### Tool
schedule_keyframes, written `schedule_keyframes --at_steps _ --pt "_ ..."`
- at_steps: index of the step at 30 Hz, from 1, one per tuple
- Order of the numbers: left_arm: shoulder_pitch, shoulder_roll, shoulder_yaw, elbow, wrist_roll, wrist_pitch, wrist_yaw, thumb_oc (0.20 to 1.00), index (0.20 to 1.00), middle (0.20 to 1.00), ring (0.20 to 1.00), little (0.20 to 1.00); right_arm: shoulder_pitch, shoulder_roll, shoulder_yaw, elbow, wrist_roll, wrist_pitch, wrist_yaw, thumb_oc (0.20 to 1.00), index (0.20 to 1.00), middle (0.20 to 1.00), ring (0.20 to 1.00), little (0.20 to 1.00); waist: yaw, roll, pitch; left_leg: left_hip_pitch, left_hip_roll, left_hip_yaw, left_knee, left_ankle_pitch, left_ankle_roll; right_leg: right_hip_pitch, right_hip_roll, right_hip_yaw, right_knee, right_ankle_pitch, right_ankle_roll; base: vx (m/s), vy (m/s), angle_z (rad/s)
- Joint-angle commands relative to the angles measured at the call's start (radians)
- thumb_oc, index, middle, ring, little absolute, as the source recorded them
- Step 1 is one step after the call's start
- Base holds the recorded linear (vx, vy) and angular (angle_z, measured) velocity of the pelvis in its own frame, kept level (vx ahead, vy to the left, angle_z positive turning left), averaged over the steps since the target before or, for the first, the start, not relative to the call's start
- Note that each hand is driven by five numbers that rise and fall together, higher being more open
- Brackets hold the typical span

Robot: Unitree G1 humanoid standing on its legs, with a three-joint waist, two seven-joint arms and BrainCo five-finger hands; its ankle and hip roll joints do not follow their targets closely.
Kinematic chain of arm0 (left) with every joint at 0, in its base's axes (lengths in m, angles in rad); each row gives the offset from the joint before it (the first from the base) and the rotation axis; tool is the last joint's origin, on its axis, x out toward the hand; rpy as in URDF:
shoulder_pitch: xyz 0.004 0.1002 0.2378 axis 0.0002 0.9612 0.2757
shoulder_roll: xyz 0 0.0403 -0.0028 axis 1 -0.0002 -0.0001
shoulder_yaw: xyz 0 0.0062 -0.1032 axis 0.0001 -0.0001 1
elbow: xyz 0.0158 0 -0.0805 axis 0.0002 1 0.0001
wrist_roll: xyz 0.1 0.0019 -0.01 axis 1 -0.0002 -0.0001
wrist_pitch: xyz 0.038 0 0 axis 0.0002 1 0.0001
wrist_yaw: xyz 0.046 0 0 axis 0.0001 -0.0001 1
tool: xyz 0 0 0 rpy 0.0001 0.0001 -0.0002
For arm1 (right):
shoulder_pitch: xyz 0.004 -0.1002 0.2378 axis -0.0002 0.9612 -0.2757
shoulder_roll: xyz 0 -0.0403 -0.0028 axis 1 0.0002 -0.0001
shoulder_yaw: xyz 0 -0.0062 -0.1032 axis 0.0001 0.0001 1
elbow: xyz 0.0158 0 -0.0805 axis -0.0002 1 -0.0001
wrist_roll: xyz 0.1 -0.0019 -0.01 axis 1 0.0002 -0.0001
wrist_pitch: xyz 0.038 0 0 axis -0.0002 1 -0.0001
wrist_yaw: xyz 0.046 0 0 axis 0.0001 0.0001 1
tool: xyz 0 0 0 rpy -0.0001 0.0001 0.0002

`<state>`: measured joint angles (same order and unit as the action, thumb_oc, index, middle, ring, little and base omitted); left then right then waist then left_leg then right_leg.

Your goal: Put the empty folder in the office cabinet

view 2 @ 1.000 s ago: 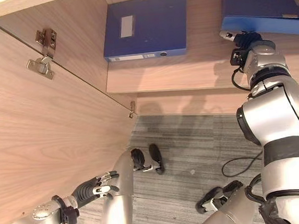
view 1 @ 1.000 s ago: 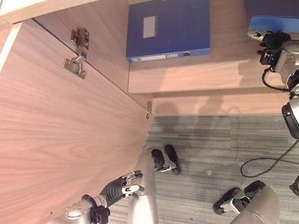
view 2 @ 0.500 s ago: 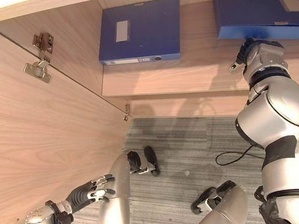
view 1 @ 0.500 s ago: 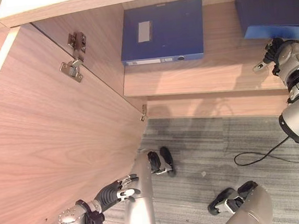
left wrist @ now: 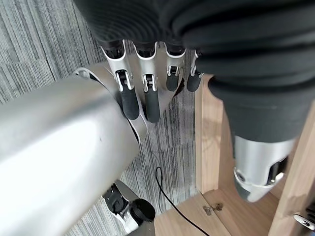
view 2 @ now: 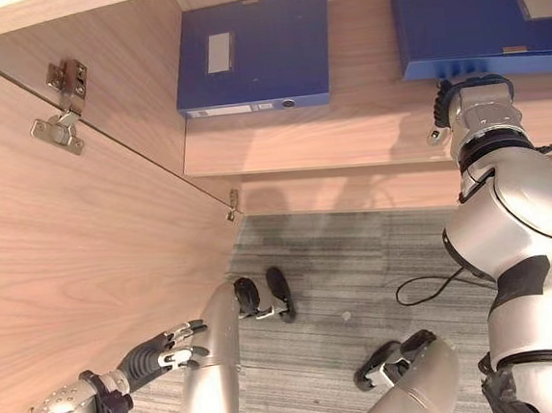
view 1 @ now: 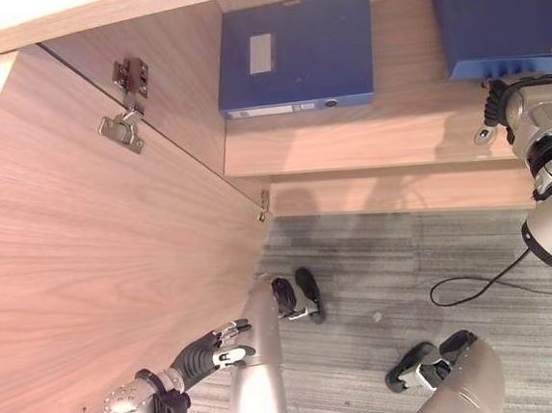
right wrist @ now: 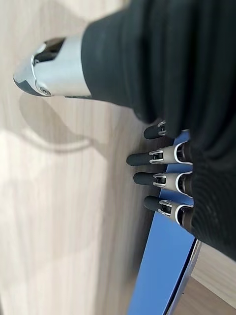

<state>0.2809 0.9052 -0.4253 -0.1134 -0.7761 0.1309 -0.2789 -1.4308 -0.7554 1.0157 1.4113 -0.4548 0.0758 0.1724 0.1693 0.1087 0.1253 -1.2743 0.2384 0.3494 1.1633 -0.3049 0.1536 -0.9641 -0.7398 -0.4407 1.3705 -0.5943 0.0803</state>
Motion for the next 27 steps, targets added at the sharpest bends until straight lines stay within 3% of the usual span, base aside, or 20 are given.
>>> schedule_keyframes --at_steps 1,3,6,11,16,27 --pt "0.036 -0.015 0.075 0.008 0.039 0.0 -0.019 1.0 1.0 1.0 1.0 1.0 -0.042 -0.042 -0.013 -0.088 0.17 -0.017 0.059 1.0 1.0 1.0 1.0 1.0 0.019 -0.011 0.05 0.017 0.082 -0.065 -0.005 0.0 -0.153 -0.092 -0.017 0.033 -0.151 0.214 -0.016 0.0 0.0 0.0" --pt "0.041 -0.016 0.081 0.007 0.043 0.001 -0.023 1.0 1.0 1.0 1.0 1.0 -0.04 -0.044 -0.007 -0.109 0.199 -0.016 0.077 1.0 1.0 1.0 1.0 1.0 0.019 -0.012 0.05 0.017 0.082 -0.065 -0.004 -0.001 -0.152 -0.095 -0.017 0.035 -0.15 0.214 -0.016 0.0 0.002 -0.02" --pt "0.052 -0.008 0.101 0.003 0.059 0.007 -0.036 1.0 1.0 1.0 1.0 1.0 -0.01 -0.067 0.025 -0.265 0.331 -0.009 0.188 1.0 1.0 1.0 1.0 1.0 0.016 -0.017 0.053 0.017 0.088 -0.063 -0.011 0.003 -0.156 -0.096 -0.019 0.038 -0.156 0.221 -0.018 -0.01 -0.002 -0.06" --pt "0.052 -0.008 0.105 -0.002 0.075 0.017 -0.057 1.0 1.0 1.0 1.0 1.0 0.009 -0.109 0.097 -0.451 0.381 0.012 0.289 1.0 1.0 1.0 1.0 1.0 0.006 -0.027 0.052 0.037 0.091 -0.058 -0.04 0.011 -0.163 -0.077 -0.014 0.035 -0.181 0.233 -0.013 -0.02 -0.007 -0.07" --pt "0.027 -0.01 0.094 -0.011 0.072 0.018 -0.064 1.0 1.0 1.0 1.0 1.0 0.015 -0.108 0.117 -0.434 0.351 0.017 0.315 1.0 1.0 1.0 1.0 1.0 0.006 -0.031 0.046 0.082 0.085 -0.048 -0.074 0.018 -0.166 -0.032 -0.006 0.023 -0.222 0.251 -0.005 -0.01 -0.001 -0.03" --pt "-0.002 -0.049 0.122 0.01 0.127 0.044 -0.074 1.0 1.0 1.0 1.0 1.0 0.116 -0.076 0.017 -0.38 0.217 0.022 0.321 1.0 1.0 1.0 1.0 1.0 -0.003 -0.029 0.011 0.244 0.045 -0.022 -0.228 0.065 -0.176 0.158 0.027 -0.053 -0.382 0.314 0.038 -0.01 -0.002 -0.03"
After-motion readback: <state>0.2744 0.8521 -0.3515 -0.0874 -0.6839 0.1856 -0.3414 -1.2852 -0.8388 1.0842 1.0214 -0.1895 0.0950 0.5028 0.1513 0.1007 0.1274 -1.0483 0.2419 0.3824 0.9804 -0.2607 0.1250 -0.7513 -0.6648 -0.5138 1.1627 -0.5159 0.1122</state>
